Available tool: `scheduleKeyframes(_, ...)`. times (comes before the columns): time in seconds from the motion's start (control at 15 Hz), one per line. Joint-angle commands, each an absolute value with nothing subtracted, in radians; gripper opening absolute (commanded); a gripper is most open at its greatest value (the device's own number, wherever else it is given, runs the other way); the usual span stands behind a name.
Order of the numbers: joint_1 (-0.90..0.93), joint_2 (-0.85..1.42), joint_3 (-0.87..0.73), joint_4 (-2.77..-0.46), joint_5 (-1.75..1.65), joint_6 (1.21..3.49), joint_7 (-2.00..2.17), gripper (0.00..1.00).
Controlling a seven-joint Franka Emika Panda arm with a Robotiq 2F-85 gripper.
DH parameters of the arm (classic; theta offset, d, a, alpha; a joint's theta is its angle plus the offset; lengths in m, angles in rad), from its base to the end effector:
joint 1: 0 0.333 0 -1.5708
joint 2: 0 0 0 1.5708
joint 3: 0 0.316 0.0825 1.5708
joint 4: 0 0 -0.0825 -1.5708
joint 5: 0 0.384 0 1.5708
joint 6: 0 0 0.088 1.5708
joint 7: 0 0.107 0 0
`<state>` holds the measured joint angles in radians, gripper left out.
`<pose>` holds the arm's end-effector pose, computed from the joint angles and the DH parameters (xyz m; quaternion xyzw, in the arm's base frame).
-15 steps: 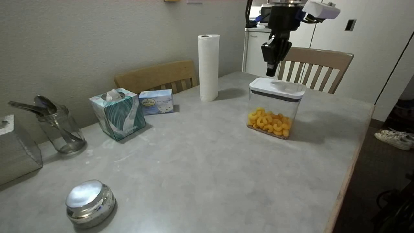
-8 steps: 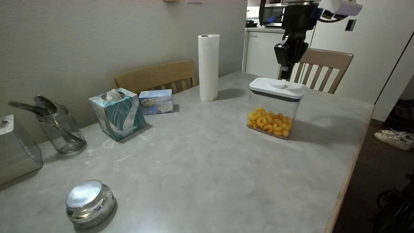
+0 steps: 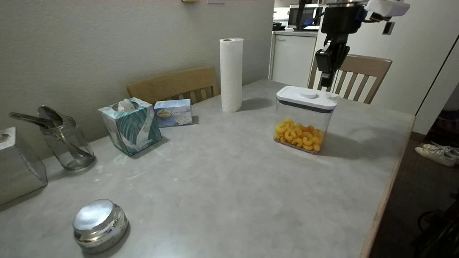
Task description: Use the lid to close the container
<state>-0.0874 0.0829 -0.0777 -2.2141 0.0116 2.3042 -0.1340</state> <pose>0.5318 -0.0882 0.3415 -0.9998 0.0193 -0.0039 0.0005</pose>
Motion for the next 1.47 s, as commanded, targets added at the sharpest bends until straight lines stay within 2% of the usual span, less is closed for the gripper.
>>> scheduleKeyframes(0.0,-0.096,0.105,-0.079,-2.227,0.008,2.386,-0.218,0.00)
scheduleKeyframes(0.6,-0.121,0.204,-0.063,-2.222,0.067,2.564,-0.353,0.00)
scheduleKeyframes(1.13,-0.230,0.314,0.013,-2.234,0.571,2.576,-0.655,0.00)
scheduleKeyframes(1.4,-0.229,0.301,-0.013,-2.235,0.639,2.557,-0.686,0.00)
